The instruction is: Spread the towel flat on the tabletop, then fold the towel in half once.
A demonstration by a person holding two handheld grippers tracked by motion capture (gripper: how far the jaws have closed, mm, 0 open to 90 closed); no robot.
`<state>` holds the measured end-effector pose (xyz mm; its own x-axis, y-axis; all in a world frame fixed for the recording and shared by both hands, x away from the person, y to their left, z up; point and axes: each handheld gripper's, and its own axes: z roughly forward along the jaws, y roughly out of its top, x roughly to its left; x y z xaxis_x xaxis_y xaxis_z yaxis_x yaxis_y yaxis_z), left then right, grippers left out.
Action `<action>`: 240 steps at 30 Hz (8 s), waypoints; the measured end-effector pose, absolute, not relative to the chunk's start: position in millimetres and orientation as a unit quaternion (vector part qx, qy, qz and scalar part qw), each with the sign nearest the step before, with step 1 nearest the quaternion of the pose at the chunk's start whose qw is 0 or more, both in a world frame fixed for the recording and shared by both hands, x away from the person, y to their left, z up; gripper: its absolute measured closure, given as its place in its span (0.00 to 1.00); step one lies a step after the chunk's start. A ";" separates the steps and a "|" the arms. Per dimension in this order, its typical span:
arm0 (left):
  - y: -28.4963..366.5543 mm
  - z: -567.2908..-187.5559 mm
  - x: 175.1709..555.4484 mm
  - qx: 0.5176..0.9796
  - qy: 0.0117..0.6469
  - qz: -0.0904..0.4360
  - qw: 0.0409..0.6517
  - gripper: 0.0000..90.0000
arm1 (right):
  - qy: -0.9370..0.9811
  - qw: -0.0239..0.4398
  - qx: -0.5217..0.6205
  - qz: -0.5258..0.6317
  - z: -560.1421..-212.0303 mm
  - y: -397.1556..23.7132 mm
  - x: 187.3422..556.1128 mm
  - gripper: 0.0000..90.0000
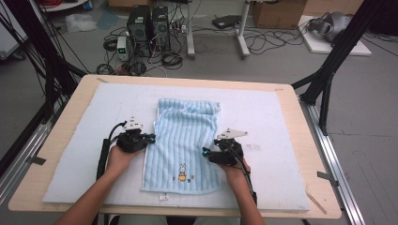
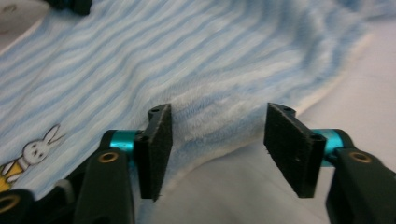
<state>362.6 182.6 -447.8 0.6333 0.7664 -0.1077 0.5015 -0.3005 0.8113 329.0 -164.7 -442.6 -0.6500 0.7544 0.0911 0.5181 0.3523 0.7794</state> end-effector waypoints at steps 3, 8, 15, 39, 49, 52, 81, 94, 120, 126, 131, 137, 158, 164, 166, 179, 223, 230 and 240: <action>188.9 -447.5 362.7 0.786 0.406 0.154 0.439 0.95 | 0.834 0.160 0.370 0.378 -450.7 -144.6 329.2 0.52; 199.2 -448.1 364.6 0.771 0.420 0.171 0.446 0.95 | 0.838 0.196 0.354 0.367 -448.5 -143.0 331.9 0.92; 202.1 -449.3 367.1 0.759 0.428 0.168 0.461 0.94 | 0.818 0.250 0.384 0.347 -449.1 -161.8 340.6 0.90; 203.2 -451.8 308.9 0.793 0.390 0.095 0.457 0.56 | 0.838 0.141 0.332 0.409 -445.7 -175.6 285.2 0.68; 190.1 -451.2 272.3 0.828 0.336 0.094 0.439 0.96 | 0.858 0.111 0.329 0.379 -444.1 -180.0 253.2 0.97; 189.8 -451.6 260.4 0.829 0.331 0.080 0.444 0.96 | 0.861 0.105 0.324 0.377 -443.2 -184.8 238.8 0.97; 221.8 -436.1 283.2 0.744 0.400 0.125 0.520 0.52 | 0.853 0.120 0.321 0.394 -447.8 -140.0 278.6 0.69; 220.0 -431.6 320.1 0.737 0.405 0.125 0.527 0.51 | 0.895 0.037 0.226 0.382 -441.5 -155.0 264.5 0.96; 213.6 -438.8 341.5 0.732 0.421 0.126 0.521 0.51 | 0.818 0.131 0.342 0.444 -435.0 -190.1 311.0 0.67; 194.7 -436.8 364.2 0.733 0.428 0.130 0.512 0.52 | 0.775 0.187 0.429 0.425 -434.9 -207.9 362.1 0.62; 184.8 -435.8 376.0 0.740 0.433 0.130 0.498 0.52 | 0.771 0.182 0.474 0.384 -450.9 -201.0 407.3 0.67; 183.9 -444.6 387.9 0.736 0.457 0.134 0.481 0.53 | 0.797 0.236 0.451 0.326 -444.8 -190.7 421.4 0.98; 163.4 -448.6 396.3 0.800 0.408 0.182 0.401 0.97 | 0.751 0.239 0.464 0.404 -423.7 -239.2 371.6 0.59; 182.3 -443.4 390.1 0.762 0.431 0.162 0.456 0.52 | 0.750 0.232 0.452 0.424 -424.2 -250.4 344.9 0.50; 190.5 -441.4 381.9 0.748 0.420 0.151 0.491 0.45 | 0.751 0.225 0.444 0.433 -423.6 -251.1 336.6 0.45; 213.2 -427.0 337.1 0.717 0.347 0.148 0.586 0.20 | 0.757 0.240 0.392 0.465 -415.1 -250.6 300.9 0.13; 229.5 -433.4 346.8 0.707 0.405 0.146 0.561 0.23 | 0.753 0.231 0.406 0.463 -426.3 -246.1 308.7 0.13; 228.6 -422.8 366.2 0.698 0.423 0.146 0.559 0.20 | 0.757 0.230 0.402 0.461 -426.5 -243.8 307.5 0.13; 217.7 -404.6 403.6 0.703 0.438 0.152 0.539 0.20 | 0.755 0.229 0.401 0.465 -426.2 -245.1 307.5 0.13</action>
